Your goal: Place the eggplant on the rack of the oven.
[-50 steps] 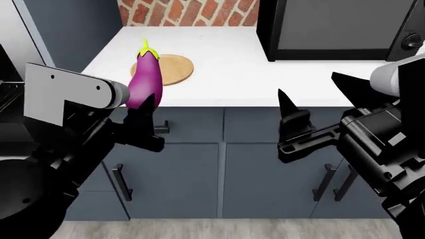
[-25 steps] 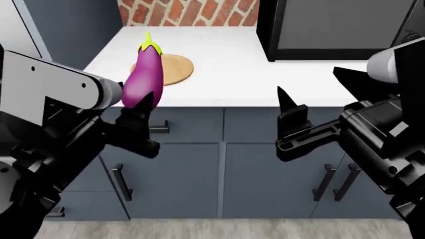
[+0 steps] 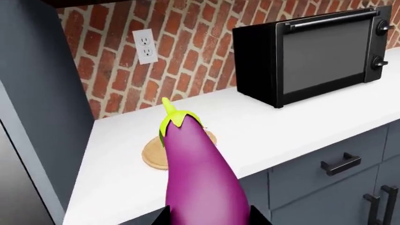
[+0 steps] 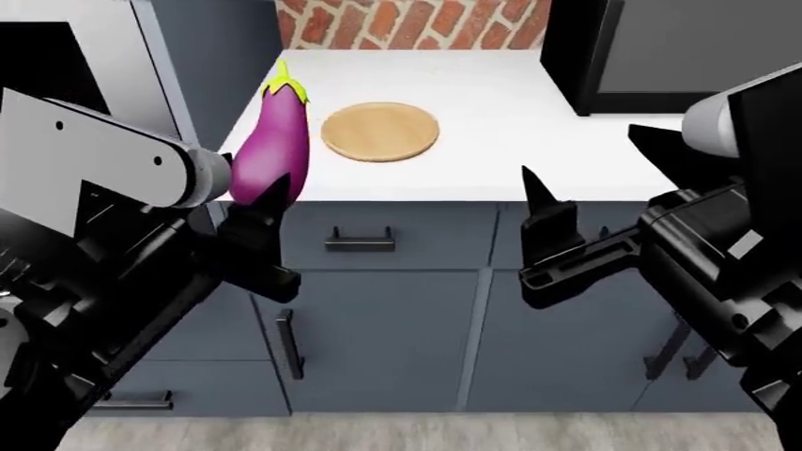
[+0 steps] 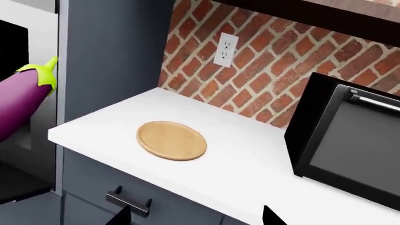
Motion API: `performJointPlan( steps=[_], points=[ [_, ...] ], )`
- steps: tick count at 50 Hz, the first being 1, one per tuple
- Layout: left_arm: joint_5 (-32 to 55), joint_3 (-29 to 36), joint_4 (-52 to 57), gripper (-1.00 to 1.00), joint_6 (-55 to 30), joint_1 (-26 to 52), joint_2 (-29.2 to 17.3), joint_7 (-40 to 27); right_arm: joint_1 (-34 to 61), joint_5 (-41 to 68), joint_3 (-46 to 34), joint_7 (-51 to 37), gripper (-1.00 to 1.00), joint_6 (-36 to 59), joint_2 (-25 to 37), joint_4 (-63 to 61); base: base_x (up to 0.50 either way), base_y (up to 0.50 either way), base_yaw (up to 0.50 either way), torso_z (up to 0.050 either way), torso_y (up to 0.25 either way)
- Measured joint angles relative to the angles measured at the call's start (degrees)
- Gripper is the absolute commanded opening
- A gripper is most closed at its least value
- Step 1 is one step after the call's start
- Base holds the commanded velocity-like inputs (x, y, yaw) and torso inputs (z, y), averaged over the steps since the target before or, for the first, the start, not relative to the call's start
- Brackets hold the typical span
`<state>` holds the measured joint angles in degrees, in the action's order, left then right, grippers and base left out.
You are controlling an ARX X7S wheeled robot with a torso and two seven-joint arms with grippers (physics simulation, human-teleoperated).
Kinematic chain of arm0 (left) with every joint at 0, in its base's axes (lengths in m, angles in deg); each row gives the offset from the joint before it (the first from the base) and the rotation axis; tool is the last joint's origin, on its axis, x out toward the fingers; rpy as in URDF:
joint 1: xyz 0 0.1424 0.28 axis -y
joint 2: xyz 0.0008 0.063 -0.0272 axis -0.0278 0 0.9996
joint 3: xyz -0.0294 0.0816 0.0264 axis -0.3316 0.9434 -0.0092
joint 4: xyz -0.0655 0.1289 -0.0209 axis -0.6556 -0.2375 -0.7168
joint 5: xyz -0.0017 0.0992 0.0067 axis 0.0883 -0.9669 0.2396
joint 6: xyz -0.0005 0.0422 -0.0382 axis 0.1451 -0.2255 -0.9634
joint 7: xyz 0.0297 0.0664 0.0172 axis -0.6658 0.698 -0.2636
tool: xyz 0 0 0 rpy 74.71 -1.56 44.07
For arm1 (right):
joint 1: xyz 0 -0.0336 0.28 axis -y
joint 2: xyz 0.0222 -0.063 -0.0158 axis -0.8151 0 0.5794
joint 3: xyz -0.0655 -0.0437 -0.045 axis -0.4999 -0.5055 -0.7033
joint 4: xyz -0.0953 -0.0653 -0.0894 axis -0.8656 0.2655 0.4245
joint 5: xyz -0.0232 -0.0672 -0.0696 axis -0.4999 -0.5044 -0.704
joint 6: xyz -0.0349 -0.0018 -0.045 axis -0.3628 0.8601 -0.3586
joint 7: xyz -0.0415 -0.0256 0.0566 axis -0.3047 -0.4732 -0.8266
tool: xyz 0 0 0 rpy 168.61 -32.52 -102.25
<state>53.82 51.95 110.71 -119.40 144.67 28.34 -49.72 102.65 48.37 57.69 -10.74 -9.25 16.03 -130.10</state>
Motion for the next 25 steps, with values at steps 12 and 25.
performJointPlan(
  steps=[12, 25],
  points=[
    [0.0, 0.2, 0.0, -1.0, 0.0, 0.4, -0.7, 0.2, 0.6, -0.3, -0.5, 0.1, 1.0, 0.0, 0.1, -0.2, 0.0, 0.5, 0.0, 0.0, 0.0],
    [-0.8, 0.5, -0.4, -1.0, -0.1, 0.7, -0.8, 1.0, 0.9, -0.8, -0.9, 0.5, 1.0, -0.2, 0.0, -0.1, 0.0, 0.5, 0.0, 0.0, 0.0]
  ],
)
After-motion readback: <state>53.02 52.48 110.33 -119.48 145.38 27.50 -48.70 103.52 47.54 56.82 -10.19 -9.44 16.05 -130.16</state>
